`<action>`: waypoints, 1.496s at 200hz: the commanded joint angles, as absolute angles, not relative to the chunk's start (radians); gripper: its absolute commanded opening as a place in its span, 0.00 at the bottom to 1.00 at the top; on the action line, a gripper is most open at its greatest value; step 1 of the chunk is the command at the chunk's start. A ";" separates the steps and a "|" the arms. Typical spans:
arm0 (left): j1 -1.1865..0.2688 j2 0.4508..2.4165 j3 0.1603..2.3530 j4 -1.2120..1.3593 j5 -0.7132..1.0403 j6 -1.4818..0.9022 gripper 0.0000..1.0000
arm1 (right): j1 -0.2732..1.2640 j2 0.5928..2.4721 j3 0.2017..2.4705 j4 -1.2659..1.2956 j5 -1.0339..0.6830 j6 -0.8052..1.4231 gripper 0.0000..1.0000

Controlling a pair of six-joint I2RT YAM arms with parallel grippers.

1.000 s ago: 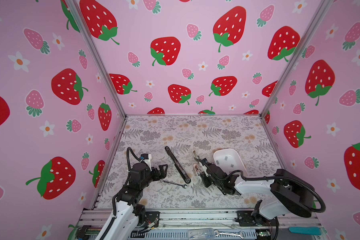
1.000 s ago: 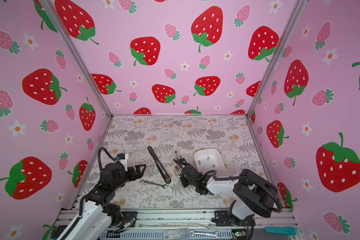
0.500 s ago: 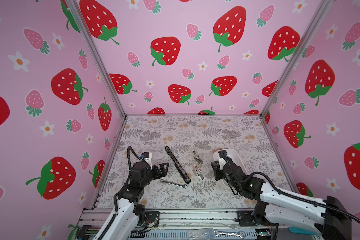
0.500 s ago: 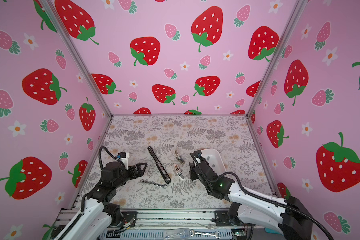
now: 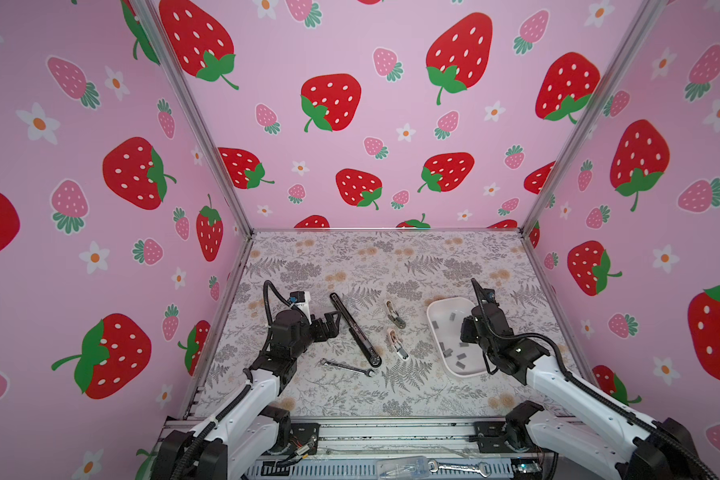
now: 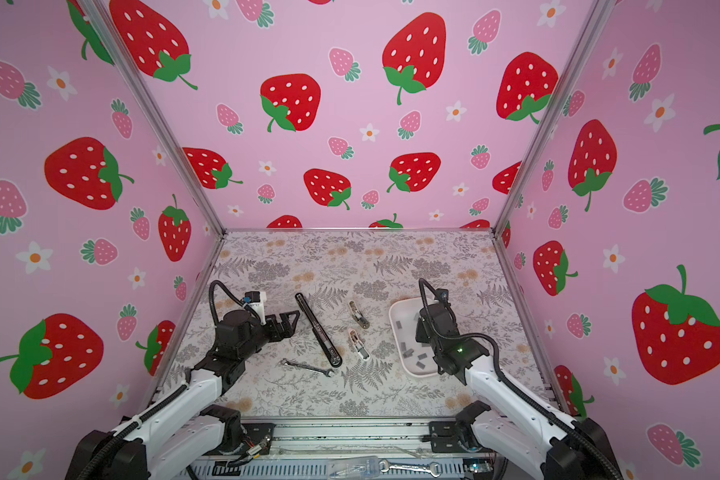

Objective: Load the staples into the stapler

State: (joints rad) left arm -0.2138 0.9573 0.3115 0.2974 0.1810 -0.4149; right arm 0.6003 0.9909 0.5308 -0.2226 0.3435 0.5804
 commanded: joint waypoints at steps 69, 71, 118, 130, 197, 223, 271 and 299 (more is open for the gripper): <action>-0.210 0.887 0.278 0.462 -0.034 -0.183 0.99 | 0.445 1.392 0.740 -0.139 0.141 0.514 0.16; -0.210 0.887 0.280 0.459 -0.034 -0.182 0.99 | 0.444 1.400 0.745 -0.139 0.145 0.514 0.16; -0.209 0.899 0.291 0.454 -0.057 -0.181 0.99 | 0.440 1.520 0.805 -0.130 0.150 0.535 0.30; -0.210 0.899 0.290 0.454 -0.058 -0.181 0.99 | 0.440 1.545 0.814 -0.130 0.150 0.538 0.31; -0.209 0.914 0.304 0.442 -0.071 -0.188 0.99 | 0.440 1.661 0.841 -0.129 0.141 0.546 0.33; -0.210 0.919 0.308 0.439 -0.072 -0.189 0.99 | 0.440 1.683 0.848 -0.134 0.144 0.545 0.33; -0.210 0.923 0.310 0.436 -0.078 -0.190 0.99 | 0.442 1.704 0.851 -0.153 0.128 0.546 0.29; -0.210 0.931 0.319 0.430 -0.082 -0.192 0.99 | 0.446 1.703 0.850 -0.184 0.129 0.547 0.31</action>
